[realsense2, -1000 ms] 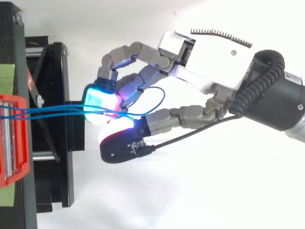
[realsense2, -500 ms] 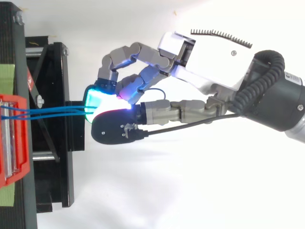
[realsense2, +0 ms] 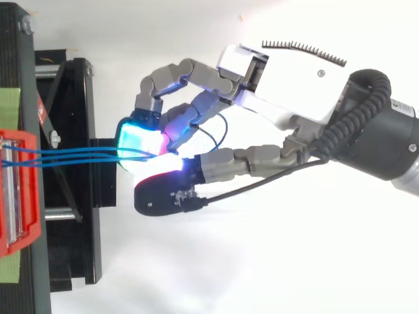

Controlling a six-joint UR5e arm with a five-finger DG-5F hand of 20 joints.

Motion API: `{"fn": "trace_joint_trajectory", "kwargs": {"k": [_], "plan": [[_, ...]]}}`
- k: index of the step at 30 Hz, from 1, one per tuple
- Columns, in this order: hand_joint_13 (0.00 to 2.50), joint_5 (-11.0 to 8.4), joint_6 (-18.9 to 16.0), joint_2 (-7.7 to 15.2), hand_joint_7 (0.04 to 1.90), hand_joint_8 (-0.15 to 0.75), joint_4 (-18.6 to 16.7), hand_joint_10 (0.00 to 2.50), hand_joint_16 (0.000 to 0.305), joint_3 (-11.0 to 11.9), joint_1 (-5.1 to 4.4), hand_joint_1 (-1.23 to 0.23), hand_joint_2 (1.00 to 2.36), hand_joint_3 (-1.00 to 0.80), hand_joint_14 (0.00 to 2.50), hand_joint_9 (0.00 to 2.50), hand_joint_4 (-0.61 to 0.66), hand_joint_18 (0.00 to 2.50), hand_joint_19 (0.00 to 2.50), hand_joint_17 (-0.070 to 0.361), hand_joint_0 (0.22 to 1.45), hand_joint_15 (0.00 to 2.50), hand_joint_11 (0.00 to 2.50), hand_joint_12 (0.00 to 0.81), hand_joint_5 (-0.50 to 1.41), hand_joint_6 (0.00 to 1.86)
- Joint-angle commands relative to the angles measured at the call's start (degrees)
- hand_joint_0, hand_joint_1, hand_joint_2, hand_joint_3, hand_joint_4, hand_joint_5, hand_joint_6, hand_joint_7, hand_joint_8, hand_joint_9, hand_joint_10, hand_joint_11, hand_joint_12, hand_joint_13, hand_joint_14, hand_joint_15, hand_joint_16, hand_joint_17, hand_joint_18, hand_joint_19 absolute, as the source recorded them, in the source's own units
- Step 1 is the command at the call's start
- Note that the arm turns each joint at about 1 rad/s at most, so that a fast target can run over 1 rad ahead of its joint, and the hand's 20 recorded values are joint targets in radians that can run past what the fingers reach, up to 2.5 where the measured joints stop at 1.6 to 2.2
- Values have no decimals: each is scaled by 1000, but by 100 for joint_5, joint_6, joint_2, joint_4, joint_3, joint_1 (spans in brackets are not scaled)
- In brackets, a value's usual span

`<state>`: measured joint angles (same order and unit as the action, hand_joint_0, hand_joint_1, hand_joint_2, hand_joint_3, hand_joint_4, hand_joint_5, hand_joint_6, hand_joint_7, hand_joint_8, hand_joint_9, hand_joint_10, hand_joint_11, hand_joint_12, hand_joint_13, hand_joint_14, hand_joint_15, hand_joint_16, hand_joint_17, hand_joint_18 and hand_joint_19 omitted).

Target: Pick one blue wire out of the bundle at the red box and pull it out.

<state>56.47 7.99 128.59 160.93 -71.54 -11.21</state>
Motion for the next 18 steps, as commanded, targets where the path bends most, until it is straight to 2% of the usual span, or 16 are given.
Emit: {"fn": "trace_joint_trajectory", "kwargs": {"k": [1, 6, 10, 13, 15, 18], "plan": [[774, -4, 1, 0, 1051, 365, 0, 13, 58, 0, -4, -925, 1011, -360, 11, 954, 232, 767, 333, 131, 653, 329, 624, 440, -162, 915], [777, -4, 1, 0, 1068, 377, 0, 13, 59, 0, -4, -838, 1011, -349, 11, 982, 249, 763, 357, 132, 615, 338, 622, 442, -156, 910], [789, 4, -8, 0, 1069, 396, 0, 15, 61, 9, -4, -647, 1005, -414, 11, 1029, 268, 753, 404, 137, 543, 346, 612, 459, -146, 894], [795, 4, -8, 0, 1061, 402, 0, 15, 61, 0, -4, -543, 1004, -438, 11, 1062, 262, 745, 432, 138, 537, 352, 601, 464, -140, 883], [795, 4, -8, 0, 1078, 401, 0, 16, 61, 0, -4, -508, 1007, -418, 11, 1071, 264, 739, 435, 137, 550, 351, 612, 465, -138, 875], [801, 4, -8, 0, 1101, 405, 0, 16, 60, 9, -4, -543, 1011, -349, 12, 1093, 263, 735, 443, 134, 573, 351, 615, 462, -136, 871]]}}
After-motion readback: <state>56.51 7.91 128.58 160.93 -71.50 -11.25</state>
